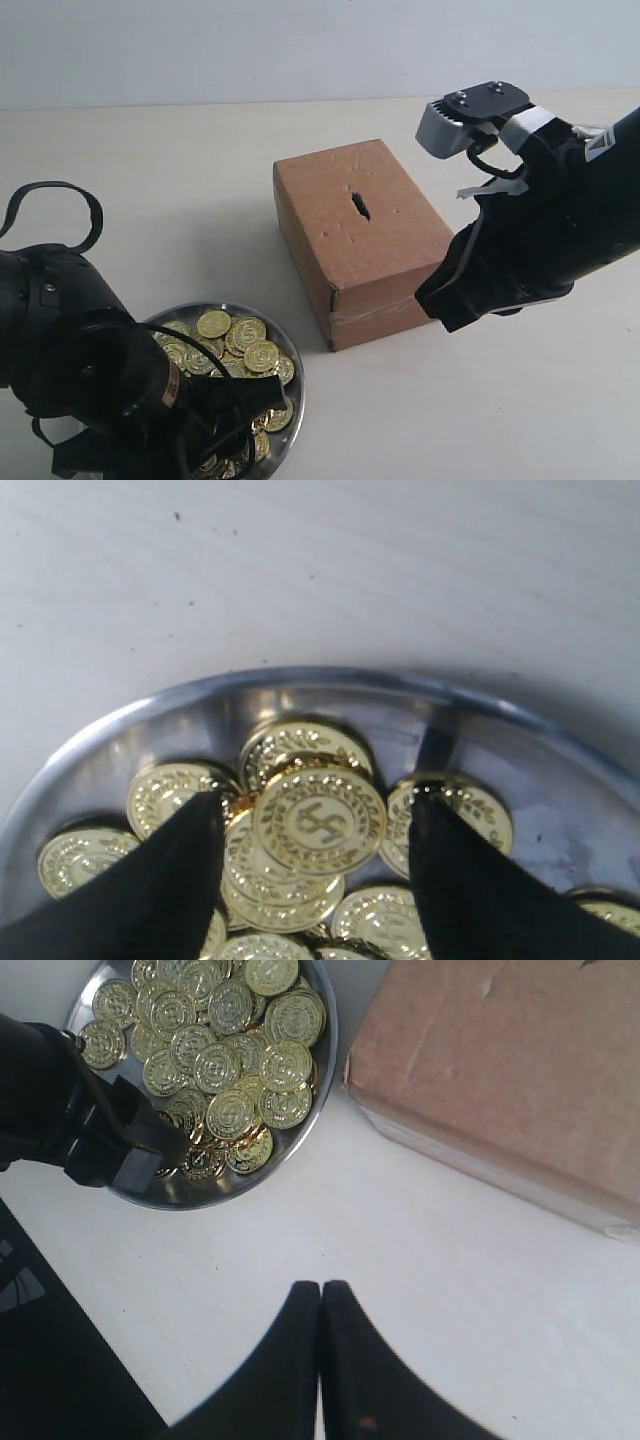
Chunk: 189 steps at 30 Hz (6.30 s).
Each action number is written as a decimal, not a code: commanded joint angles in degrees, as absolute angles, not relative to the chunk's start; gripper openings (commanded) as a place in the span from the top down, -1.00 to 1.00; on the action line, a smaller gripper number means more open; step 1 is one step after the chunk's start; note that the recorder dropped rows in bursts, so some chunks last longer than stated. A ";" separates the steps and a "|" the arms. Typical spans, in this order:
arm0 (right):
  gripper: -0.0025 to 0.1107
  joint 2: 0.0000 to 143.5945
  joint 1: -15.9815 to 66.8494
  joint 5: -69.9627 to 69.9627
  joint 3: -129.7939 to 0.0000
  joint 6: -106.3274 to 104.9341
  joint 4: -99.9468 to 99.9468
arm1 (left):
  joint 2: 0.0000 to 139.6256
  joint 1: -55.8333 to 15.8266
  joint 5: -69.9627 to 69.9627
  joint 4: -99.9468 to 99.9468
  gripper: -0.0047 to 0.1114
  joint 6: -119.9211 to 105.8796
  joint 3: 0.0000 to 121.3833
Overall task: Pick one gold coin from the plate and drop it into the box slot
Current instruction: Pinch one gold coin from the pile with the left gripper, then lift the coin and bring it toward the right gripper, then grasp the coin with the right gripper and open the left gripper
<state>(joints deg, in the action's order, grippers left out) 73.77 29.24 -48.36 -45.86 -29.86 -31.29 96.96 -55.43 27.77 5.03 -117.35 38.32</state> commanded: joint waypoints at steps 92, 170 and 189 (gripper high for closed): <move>0.96 74.02 29.37 -48.10 -46.09 -30.33 -31.55 | 99.86 -58.67 32.86 -2.39 0.14 -115.19 42.10; 0.87 78.04 37.36 -36.06 -40.46 -75.25 -99.95 | 66.55 -48.02 24.39 7.54 0.40 -59.56 46.15; 0.38 78.04 37.36 -35.27 -41.56 -74.39 -99.95 | 66.55 -48.02 22.80 11.94 0.40 -61.40 46.15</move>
